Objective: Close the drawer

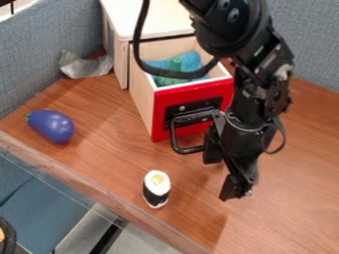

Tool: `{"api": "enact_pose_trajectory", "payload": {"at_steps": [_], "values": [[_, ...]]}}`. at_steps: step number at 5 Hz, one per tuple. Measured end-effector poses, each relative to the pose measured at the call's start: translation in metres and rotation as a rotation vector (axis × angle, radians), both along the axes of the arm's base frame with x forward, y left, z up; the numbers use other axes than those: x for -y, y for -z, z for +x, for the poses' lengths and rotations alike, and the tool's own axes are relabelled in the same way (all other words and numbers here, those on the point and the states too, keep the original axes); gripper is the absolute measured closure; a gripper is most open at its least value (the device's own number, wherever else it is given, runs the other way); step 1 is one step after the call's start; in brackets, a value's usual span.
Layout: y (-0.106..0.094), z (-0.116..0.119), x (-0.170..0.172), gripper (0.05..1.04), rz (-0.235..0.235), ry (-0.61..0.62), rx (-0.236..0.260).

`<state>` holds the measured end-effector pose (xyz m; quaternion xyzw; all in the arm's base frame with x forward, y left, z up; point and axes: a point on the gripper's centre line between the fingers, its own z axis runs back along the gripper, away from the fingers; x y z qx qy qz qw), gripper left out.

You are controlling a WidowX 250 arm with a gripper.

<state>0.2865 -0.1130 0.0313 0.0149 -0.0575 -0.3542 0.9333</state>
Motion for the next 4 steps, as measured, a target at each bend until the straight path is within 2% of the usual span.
{"api": "enact_pose_trajectory", "payload": {"at_steps": [4], "values": [[-0.0001, 0.0106, -0.0086, 0.083, 0.007, 0.003, -0.005]]}}
